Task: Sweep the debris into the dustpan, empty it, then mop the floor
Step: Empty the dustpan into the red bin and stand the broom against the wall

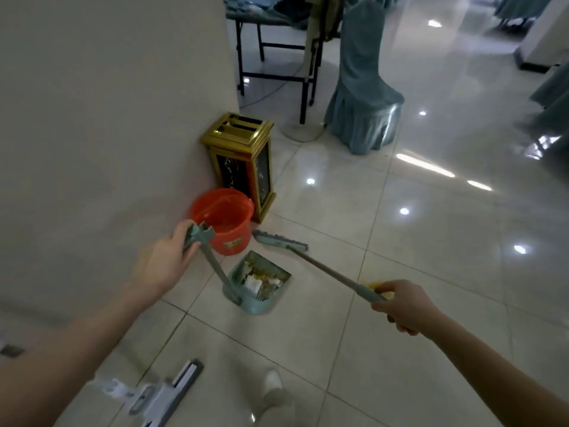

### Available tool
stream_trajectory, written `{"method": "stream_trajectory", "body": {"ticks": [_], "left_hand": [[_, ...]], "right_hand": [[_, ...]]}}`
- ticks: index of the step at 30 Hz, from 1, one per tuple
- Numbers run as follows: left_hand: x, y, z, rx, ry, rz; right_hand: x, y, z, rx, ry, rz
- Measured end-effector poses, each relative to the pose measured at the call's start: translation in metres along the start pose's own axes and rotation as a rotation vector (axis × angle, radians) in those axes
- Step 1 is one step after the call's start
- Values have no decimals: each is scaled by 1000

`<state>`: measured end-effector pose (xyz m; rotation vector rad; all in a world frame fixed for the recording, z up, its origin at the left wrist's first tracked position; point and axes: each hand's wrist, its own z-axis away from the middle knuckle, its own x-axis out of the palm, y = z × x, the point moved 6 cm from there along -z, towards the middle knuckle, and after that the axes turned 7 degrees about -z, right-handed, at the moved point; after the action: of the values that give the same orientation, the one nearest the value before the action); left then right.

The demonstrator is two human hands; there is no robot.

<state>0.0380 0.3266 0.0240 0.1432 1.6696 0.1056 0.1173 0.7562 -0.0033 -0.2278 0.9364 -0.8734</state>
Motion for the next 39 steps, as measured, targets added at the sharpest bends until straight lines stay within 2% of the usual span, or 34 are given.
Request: {"method": "stream_trajectory", "body": {"ticks": [4,12,22,28,33,39], "left_hand": [[-20,-17,-3,-48,-13,-47],[-74,-20,8,-144,85,-170],[-100,54,16,-326,203,-332],[-114,90,-21,-389,238,-351],[-118,97,-71,-365,244,-391],[-98,94,-135,-241,236,-441]], "right_hand": [[-15,-27,-20,-86,-25,79],[-78,-54,-53,-206,-66,223],[-170,-56,-108,-364,-143,240],[-193,-73,-132,-450,-183,251],[-193,-94,-154,-468,-178,249],[-174,-140,-179,-498,-157,293]]}}
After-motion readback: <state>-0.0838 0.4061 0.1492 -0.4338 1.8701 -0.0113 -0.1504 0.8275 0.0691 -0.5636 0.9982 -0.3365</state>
